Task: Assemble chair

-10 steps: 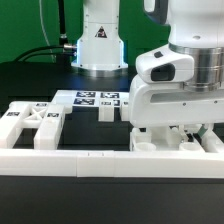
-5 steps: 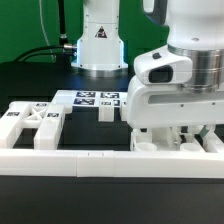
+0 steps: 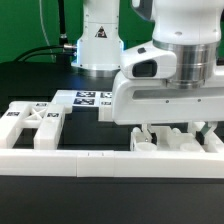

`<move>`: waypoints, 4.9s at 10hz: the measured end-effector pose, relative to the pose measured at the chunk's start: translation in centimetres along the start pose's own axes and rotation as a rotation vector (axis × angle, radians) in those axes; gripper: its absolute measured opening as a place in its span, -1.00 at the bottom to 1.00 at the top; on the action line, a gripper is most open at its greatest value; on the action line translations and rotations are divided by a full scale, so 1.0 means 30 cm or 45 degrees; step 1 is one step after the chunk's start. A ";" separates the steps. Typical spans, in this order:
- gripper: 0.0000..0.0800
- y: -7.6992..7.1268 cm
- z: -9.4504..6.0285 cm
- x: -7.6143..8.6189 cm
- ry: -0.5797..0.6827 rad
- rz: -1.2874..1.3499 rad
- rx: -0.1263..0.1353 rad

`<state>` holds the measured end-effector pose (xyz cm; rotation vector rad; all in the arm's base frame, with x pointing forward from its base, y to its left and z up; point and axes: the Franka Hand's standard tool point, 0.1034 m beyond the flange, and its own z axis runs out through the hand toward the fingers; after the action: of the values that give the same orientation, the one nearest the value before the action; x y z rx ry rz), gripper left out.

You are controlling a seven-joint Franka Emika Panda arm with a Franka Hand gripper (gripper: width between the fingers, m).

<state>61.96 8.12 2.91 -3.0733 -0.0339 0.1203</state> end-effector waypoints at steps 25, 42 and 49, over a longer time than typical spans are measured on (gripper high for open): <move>0.62 0.197 -0.012 -0.410 -0.196 -0.154 -0.024; 0.62 0.134 0.109 -0.500 -1.025 -0.066 -0.041; -0.28 0.135 0.127 -0.541 -1.015 -0.115 -0.025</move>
Offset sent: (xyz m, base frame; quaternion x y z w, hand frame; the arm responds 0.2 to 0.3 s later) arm -0.0601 -0.0202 0.0315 0.0212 0.0066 -0.0306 0.9993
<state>45.56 3.93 0.11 -2.8079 -0.2083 1.3101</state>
